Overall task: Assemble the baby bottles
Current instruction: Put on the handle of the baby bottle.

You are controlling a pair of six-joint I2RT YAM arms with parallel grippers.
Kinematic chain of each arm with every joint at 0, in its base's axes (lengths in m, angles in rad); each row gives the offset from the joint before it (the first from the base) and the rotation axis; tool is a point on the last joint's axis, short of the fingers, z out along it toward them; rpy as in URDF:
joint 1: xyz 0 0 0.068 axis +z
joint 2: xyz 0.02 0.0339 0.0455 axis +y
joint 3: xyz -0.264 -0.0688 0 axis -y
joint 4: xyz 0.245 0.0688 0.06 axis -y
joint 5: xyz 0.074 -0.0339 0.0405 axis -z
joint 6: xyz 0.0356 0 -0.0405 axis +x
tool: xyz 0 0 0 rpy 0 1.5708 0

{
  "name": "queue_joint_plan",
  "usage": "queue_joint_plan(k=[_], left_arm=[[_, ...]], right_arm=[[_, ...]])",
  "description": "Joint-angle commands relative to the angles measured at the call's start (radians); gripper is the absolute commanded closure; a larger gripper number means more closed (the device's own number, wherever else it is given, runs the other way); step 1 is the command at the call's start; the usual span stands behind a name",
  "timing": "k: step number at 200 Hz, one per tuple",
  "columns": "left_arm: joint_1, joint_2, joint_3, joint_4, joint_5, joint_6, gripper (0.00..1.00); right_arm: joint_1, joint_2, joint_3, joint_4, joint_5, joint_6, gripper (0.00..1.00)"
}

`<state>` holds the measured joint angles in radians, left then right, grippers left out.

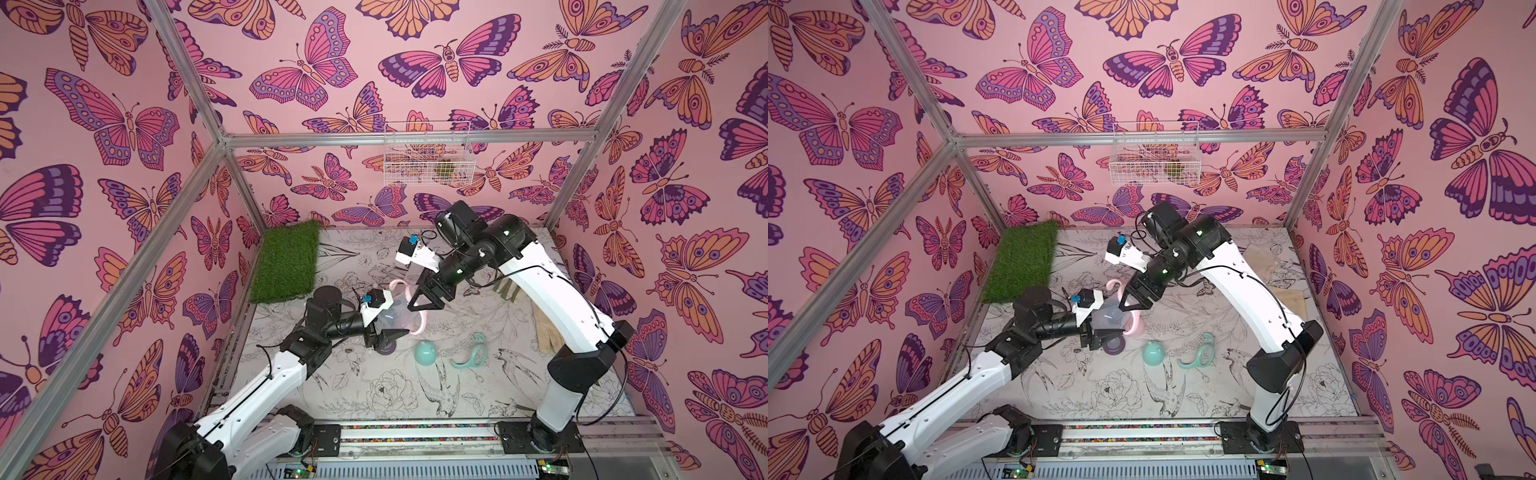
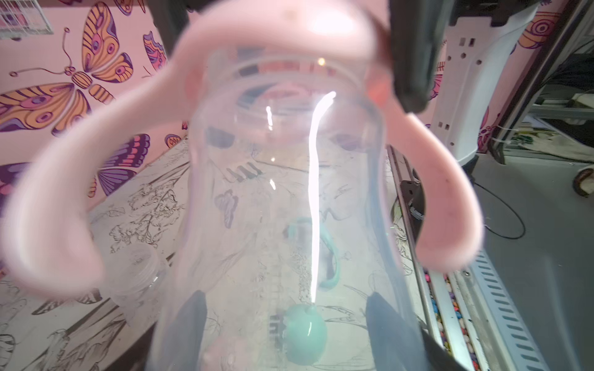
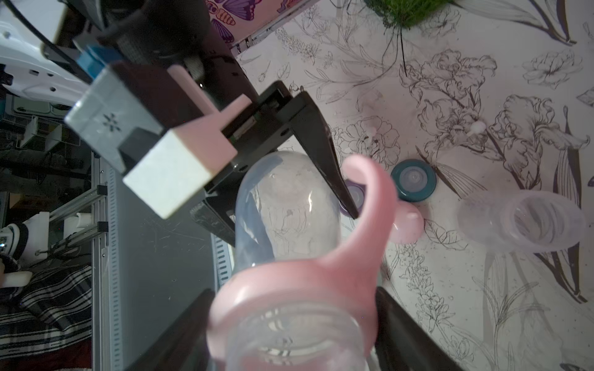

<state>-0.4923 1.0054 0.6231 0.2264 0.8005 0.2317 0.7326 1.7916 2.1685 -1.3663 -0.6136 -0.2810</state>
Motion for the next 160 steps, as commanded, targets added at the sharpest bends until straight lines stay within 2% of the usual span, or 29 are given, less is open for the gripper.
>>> queue_joint_plan(k=[1,29,39,83,129,160], left_arm=[[-0.010,-0.011,-0.034,0.183,-0.051,-0.053,1.00],[-0.009,-0.002,-0.077,0.319,-0.079,-0.104,1.00],[-0.009,0.002,-0.089,0.361,-0.105,-0.121,1.00],[-0.009,-0.004,-0.169,0.548,-0.295,-0.142,1.00],[-0.009,-0.063,-0.233,0.607,-0.523,-0.109,1.00],[-0.008,-0.113,-0.284,0.708,-0.684,-0.113,1.00]], right_arm=[[0.024,-0.038,-0.003,0.094,-0.045,0.034,0.20],[0.024,-0.062,-0.012,0.138,-0.035,0.060,0.17],[0.022,-0.072,-0.018,0.154,0.009,0.071,0.17],[-0.020,-0.183,-0.134,0.318,0.063,0.164,0.16],[-0.088,-0.375,-0.413,0.596,0.188,0.270,0.16],[-0.093,-0.445,-0.597,0.718,0.259,0.311,0.18]])
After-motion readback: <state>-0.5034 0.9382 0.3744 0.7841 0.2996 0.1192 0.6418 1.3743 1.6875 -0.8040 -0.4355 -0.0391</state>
